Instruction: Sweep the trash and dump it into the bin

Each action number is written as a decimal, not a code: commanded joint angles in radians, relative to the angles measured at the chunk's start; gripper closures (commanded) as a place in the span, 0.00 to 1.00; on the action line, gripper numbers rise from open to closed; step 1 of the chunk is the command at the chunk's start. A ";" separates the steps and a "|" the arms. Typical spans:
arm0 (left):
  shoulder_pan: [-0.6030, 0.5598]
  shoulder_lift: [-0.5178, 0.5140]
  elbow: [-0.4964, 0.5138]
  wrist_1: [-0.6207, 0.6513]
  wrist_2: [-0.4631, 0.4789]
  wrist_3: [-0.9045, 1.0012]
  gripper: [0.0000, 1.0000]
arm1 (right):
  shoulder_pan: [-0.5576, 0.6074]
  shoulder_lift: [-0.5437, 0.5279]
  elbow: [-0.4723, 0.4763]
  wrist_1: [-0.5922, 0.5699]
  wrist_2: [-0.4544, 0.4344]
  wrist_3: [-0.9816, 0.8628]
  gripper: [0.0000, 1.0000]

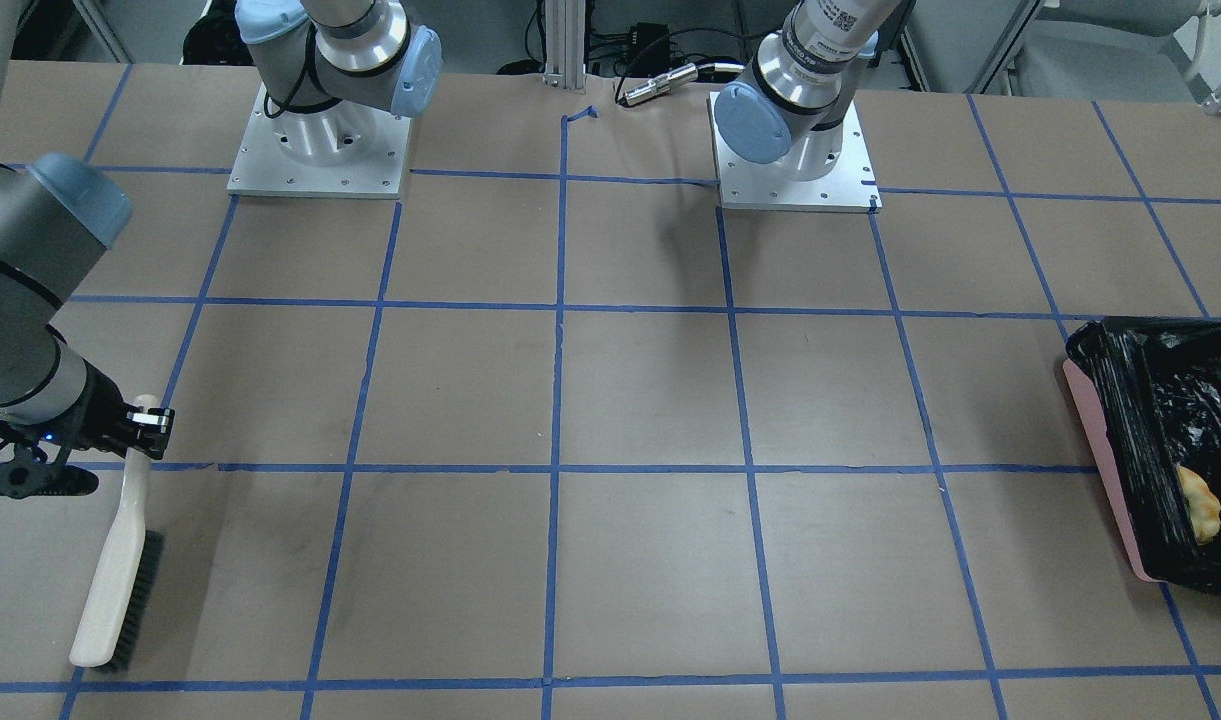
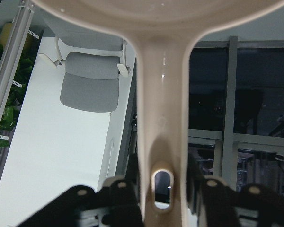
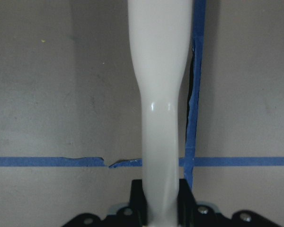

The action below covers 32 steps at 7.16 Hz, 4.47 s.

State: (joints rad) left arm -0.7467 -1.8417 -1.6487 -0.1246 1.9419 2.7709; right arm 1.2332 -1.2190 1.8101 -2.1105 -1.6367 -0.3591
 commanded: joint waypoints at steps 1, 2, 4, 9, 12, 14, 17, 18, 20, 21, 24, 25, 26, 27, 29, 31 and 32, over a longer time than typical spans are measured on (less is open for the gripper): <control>-0.046 0.021 -0.042 0.165 0.025 0.057 1.00 | 0.000 0.010 0.000 -0.002 0.000 -0.001 1.00; -0.048 0.024 -0.069 0.216 0.023 0.059 1.00 | 0.000 0.010 0.000 -0.002 0.000 -0.001 0.94; -0.048 0.018 -0.069 0.202 0.013 0.073 1.00 | -0.001 0.009 -0.001 -0.003 0.000 0.000 0.29; -0.046 0.019 0.199 -0.597 -0.251 -0.047 1.00 | -0.001 -0.103 -0.058 0.050 -0.027 0.005 0.00; -0.286 0.004 0.196 -0.908 -0.317 -0.412 1.00 | 0.032 -0.198 -0.283 0.428 -0.010 0.089 0.00; -0.441 -0.016 0.191 -1.038 -0.365 -0.675 1.00 | 0.115 -0.217 -0.392 0.509 0.041 0.165 0.00; -0.511 -0.132 0.185 -1.101 -0.402 -0.872 1.00 | 0.218 -0.218 -0.396 0.512 0.060 0.206 0.00; -0.525 -0.167 0.181 -1.080 -0.402 -0.890 1.00 | 0.232 -0.227 -0.387 0.512 0.064 0.204 0.00; -0.531 -0.215 0.188 -1.017 -0.389 -0.902 1.00 | 0.323 -0.255 -0.361 0.512 0.060 0.206 0.00; -0.543 -0.238 0.188 -0.953 -0.391 -0.900 1.00 | 0.328 -0.283 -0.330 0.514 0.058 0.206 0.00; -0.543 -0.295 0.155 -0.840 -0.386 -0.844 1.00 | 0.327 -0.320 -0.259 0.514 0.051 0.207 0.00; -0.543 -0.292 0.115 -0.830 -0.386 -0.847 1.00 | 0.327 -0.335 -0.259 0.514 0.038 0.206 0.00; -0.552 -0.288 0.100 -0.811 -0.386 -0.855 1.00 | 0.327 -0.339 -0.261 0.523 0.038 0.194 0.00; -0.554 -0.286 0.093 -0.811 -0.386 -0.855 1.00 | 0.327 -0.338 -0.268 0.619 0.034 0.195 0.00; -0.556 -0.275 0.090 -0.813 -0.400 -0.872 0.58 | 0.327 -0.341 -0.273 0.592 0.038 0.206 0.00; -0.577 -0.202 0.093 -0.898 -0.406 -0.893 0.42 | 0.327 -0.344 -0.270 0.532 0.040 0.206 0.00; -0.591 -0.120 0.116 -1.031 -0.405 -0.939 0.42 | 0.327 -0.346 -0.270 0.529 0.046 0.206 0.00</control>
State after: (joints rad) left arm -1.3207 -2.0435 -1.5504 -1.0304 1.5381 1.8729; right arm 1.5601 -1.5632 1.5394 -1.5681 -1.5953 -0.1539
